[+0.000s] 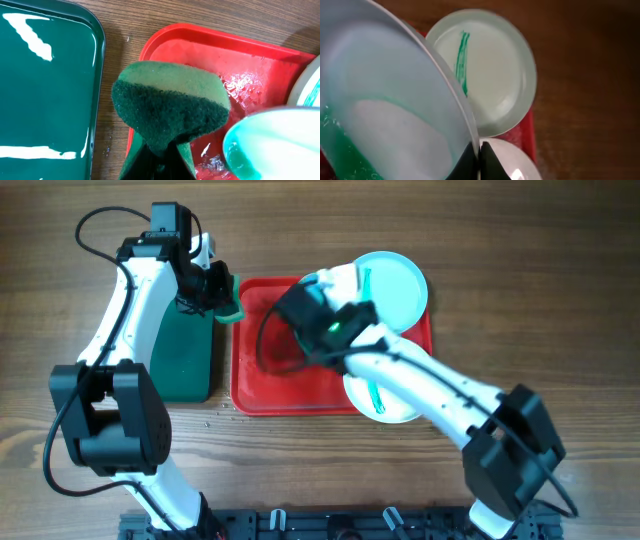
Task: Clean dirty plates on tray and stack at the side
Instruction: 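Lift the cleaned plate with the right gripper and carry it right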
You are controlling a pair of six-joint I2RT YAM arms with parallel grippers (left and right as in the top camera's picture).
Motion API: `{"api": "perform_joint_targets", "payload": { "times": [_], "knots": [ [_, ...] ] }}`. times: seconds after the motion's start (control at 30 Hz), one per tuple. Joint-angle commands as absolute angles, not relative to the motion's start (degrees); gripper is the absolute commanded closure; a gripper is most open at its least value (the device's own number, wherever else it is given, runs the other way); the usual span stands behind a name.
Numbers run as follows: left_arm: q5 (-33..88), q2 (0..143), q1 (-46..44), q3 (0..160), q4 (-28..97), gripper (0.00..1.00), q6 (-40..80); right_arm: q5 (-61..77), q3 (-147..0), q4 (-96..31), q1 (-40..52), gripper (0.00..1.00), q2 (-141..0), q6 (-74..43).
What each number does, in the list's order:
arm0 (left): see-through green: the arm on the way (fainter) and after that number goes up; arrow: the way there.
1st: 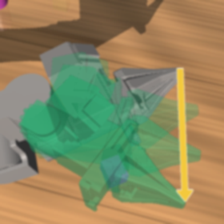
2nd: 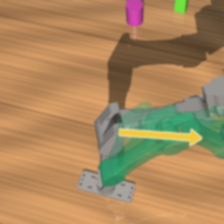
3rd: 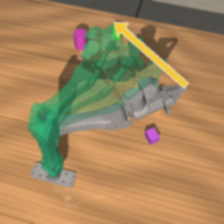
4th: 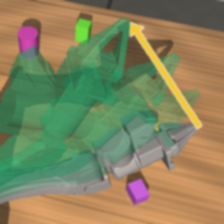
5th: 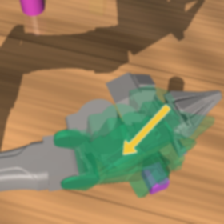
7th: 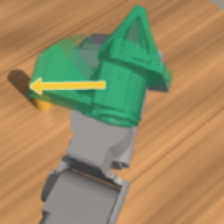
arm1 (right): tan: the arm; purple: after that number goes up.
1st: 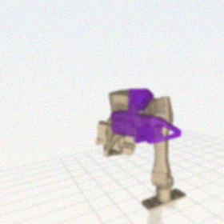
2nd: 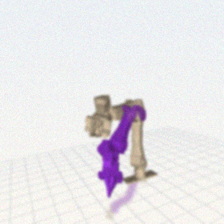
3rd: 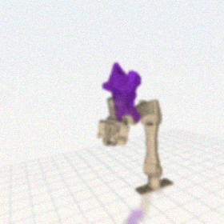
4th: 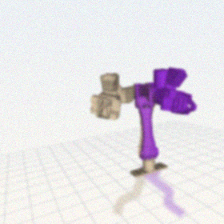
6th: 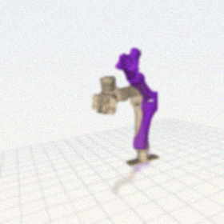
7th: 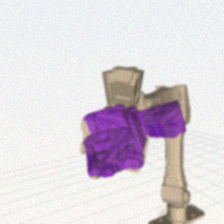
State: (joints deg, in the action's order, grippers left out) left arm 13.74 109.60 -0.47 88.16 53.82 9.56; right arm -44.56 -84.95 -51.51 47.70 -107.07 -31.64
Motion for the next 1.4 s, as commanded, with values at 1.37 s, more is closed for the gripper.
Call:
{"api": "perform_joint_targets", "payload": {
  "times": [1.37],
  "knots": [
    [13.17, 108.44, -5.58, 89.25, 54.08, 0.96, 12.71, 14.46, -82.26, -49.23, -0.69, 0.96, -96.23, -13.3]
  ]
}}
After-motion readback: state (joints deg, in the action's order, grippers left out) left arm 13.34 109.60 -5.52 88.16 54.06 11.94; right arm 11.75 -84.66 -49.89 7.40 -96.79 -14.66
